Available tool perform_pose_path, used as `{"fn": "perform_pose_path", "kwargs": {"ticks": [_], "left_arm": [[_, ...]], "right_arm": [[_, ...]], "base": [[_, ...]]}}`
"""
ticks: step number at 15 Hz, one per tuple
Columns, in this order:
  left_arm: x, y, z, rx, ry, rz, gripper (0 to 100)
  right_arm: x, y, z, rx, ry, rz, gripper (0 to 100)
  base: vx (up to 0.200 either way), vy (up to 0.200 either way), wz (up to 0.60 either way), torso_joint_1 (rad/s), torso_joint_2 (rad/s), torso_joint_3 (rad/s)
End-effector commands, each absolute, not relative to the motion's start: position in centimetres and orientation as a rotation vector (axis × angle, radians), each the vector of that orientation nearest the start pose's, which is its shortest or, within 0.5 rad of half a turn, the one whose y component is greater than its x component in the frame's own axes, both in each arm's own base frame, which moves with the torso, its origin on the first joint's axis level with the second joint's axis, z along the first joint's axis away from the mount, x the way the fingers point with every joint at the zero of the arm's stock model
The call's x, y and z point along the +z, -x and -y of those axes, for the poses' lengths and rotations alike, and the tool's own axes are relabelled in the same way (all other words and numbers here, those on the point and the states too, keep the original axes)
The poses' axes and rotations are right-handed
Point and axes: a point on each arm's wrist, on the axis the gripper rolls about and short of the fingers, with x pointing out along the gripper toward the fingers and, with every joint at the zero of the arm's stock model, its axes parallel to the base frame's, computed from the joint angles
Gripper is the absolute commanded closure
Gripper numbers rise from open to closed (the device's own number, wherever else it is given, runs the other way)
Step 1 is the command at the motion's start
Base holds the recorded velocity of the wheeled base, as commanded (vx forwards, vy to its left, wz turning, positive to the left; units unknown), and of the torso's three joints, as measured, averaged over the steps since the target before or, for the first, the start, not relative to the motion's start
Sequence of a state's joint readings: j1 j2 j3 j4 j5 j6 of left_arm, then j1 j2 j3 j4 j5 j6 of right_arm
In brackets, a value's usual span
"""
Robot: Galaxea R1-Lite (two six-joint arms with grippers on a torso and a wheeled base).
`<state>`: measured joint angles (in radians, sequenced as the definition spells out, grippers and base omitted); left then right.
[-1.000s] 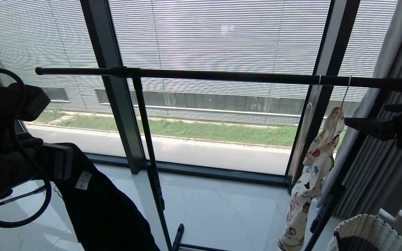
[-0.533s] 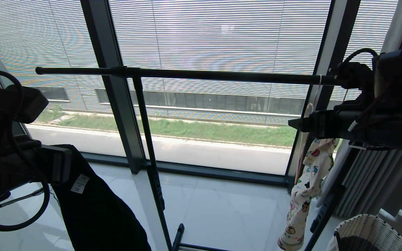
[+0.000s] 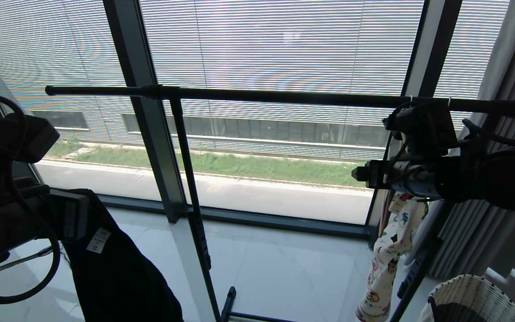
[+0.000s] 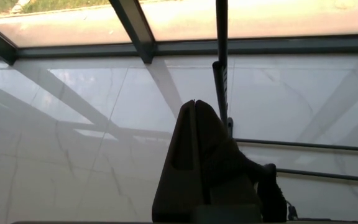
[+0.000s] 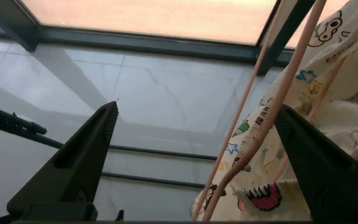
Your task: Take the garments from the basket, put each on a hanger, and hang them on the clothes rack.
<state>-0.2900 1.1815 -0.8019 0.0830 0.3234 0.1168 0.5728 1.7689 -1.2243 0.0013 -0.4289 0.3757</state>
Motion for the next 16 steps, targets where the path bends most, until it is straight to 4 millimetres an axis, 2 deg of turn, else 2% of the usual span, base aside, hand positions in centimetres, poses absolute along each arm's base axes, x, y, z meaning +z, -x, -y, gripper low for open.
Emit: {"fn": "perform_pose_path", "kwargs": {"ticks": [1,13,14,16], "left_arm": [[23.87,-16.03,4.03,0.008,-0.252,-0.436,100],[23.97,-15.43,3.86,0.008,-0.251,-0.423,100],[23.97,-15.43,3.86,0.008,-0.251,-0.423,100],[23.97,-15.43,3.86,0.008,-0.251,-0.423,100]], "right_arm": [[20.89,-29.25,-17.05,0.027,-0.101,-0.512,0],[20.68,-29.52,-16.53,-0.028,-0.122,-0.513,0],[20.68,-29.52,-16.53,-0.027,-0.121,-0.513,100],[20.67,-29.52,-16.53,-0.026,-0.116,-0.514,100]], "base": [[0.0,0.0,0.0,0.0,0.0,0.0],[0.0,0.0,0.0,0.0,0.0,0.0],[0.0,0.0,0.0,0.0,0.0,0.0],[0.0,0.0,0.0,0.0,0.0,0.0]]}}
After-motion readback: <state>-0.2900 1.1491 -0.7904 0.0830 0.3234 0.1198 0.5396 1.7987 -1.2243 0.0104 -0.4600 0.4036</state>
